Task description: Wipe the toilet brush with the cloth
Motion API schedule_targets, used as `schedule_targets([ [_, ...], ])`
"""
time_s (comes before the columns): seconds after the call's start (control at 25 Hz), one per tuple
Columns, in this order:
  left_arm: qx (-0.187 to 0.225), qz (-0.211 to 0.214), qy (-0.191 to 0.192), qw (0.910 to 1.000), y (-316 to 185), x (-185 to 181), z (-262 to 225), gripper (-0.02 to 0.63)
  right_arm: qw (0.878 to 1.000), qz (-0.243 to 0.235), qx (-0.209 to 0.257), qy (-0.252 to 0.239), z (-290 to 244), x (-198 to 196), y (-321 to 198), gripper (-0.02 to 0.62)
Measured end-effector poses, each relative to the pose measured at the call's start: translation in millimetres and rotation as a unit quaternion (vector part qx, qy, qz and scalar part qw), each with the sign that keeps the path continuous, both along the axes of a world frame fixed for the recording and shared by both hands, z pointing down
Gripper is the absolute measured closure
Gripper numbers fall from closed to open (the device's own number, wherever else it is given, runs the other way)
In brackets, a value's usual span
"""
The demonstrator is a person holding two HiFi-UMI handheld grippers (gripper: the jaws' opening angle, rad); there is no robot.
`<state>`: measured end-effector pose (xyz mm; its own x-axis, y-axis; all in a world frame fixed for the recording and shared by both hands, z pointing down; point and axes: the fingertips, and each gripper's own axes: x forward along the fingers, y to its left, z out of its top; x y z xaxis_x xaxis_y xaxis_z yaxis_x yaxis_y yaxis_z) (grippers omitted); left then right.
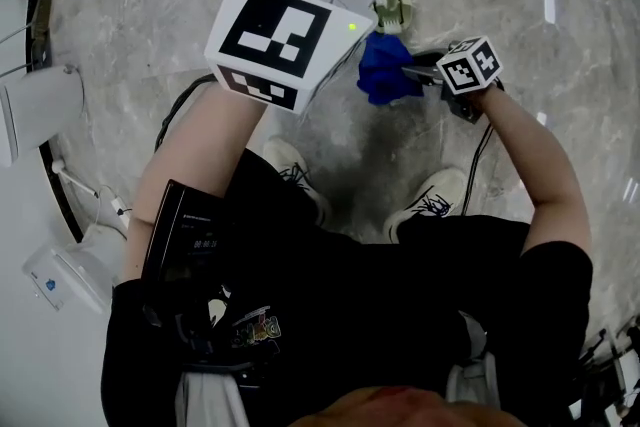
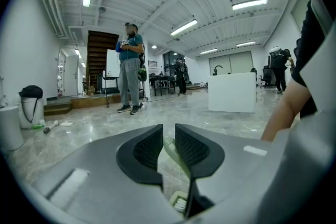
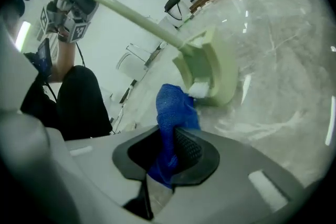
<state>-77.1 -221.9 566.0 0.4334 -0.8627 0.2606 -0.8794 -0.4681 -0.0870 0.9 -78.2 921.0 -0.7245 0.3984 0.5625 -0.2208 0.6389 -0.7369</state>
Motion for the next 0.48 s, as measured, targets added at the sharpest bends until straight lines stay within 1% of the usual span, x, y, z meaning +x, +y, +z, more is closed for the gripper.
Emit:
schedule_targets([
  [0.04,0.000,0.000,0.000,1.0000,0,0,1,0.528,1.000,0.007,0.002,0.011,5,13,-11,0.528],
  [0.12,0.001,0.001,0.000,1.0000,0,0,2,0.528,0.998,0.041,0.019,0.046,16,38,-45,0.528],
  [0.2,0.001,0.000,0.001,1.0000,-1,0,2,0.528,0.991,0.092,0.055,0.079,19,56,-85,0.528],
  [0.24,0.001,0.000,0.001,1.0000,0,0,2,0.528,0.987,0.120,0.074,0.082,14,58,-104,0.526],
  [0.28,0.001,0.000,0.001,1.0000,0,1,2,0.528,0.983,0.145,0.088,0.071,4,53,-118,0.526],
  [0.32,0.001,0.000,0.000,1.0000,0,0,3,0.528,0.981,0.162,0.094,0.047,-11,42,-127,0.526],
  [0.4,0.000,-0.001,0.000,1.0000,0,0,3,0.528,0.980,0.172,0.096,-0.018,-48,12,-134,0.527],
  [0.48,-0.001,-0.003,0.001,1.0000,-1,-1,3,0.528,0.978,0.173,0.080,-0.085,-86,-13,-136,0.529],
])
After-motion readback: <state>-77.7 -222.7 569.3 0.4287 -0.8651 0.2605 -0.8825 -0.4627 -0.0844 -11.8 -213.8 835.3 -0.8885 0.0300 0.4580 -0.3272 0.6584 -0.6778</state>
